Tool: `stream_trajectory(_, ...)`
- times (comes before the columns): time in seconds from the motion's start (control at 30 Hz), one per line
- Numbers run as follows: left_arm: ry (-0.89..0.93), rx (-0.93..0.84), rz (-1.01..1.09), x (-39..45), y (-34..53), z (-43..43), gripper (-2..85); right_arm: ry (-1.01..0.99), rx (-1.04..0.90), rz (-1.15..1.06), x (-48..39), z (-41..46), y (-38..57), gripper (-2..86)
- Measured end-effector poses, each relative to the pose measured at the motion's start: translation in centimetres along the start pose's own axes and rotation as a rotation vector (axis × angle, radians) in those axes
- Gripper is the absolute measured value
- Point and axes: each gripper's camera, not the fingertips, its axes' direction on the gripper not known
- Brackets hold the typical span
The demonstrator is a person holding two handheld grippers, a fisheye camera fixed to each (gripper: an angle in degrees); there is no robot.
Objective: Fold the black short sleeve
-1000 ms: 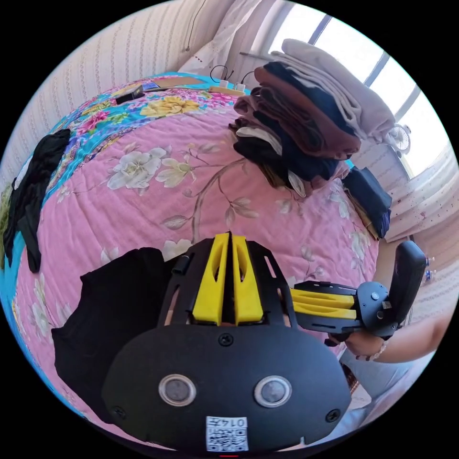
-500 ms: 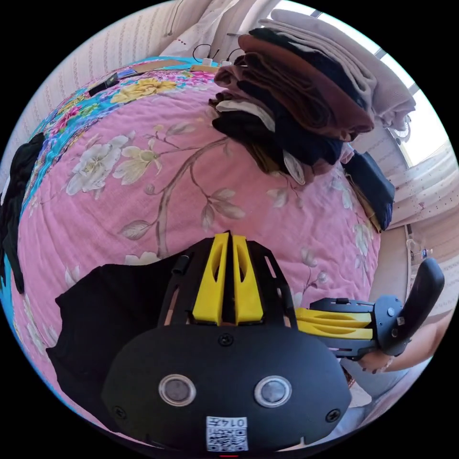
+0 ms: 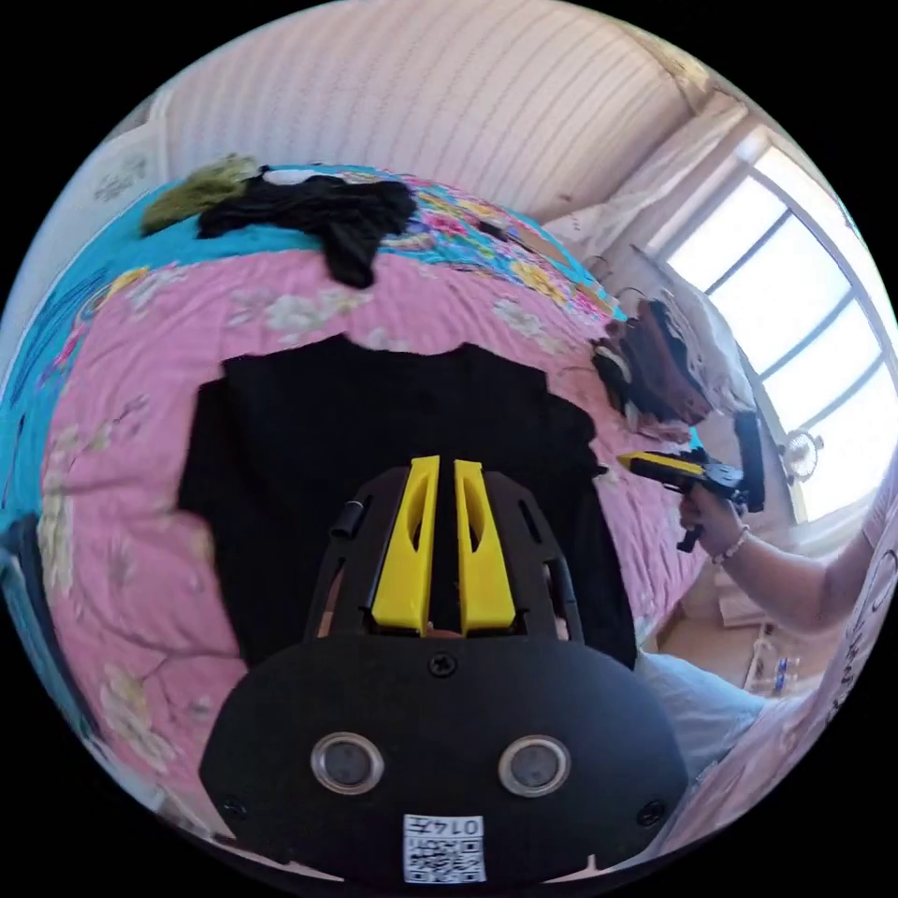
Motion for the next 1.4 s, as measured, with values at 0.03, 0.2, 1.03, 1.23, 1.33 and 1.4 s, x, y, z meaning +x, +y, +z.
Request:
stream_trajectory(0.03, -0.057, 0.022, -0.103, -4.4, 0.5, -1.6, 3.5, -0.052, -0.002, -0.100, -3.1, 0.5, -2.6, 0.3)
stream_trajectory(0.2, -0.102, 0.120, -0.320, -14.5, -0.3, -4.8, 4.0, -0.283, 0.024, -0.437, -17.2, 4.5, -12.5, 2.2)
stream_trajectory(1.03, 0.024, 0.215, -0.463, -22.5, -4.0, -7.0, -0.9, -0.265, -0.200, -0.822, -40.9, 16.5, -26.6, -0.3)
stream_trajectory(1.23, 0.009, 0.166, -0.505, -24.0, -2.1, -4.6, -0.3, -0.165, -0.207, -0.846, -41.3, 18.9, -25.0, 3.5)
stream_trajectory(1.33, 0.048, 0.186, -0.509, -24.4, -0.8, -5.9, 1.0, -0.294, -0.111, -0.759, -37.9, 15.0, -25.3, 6.5)
stream_trajectory(1.4, 0.042, 0.181, -0.490, -24.2, 0.4, -7.0, 1.7, -0.381, -0.006, -0.670, -34.1, 11.6, -24.6, 7.1)
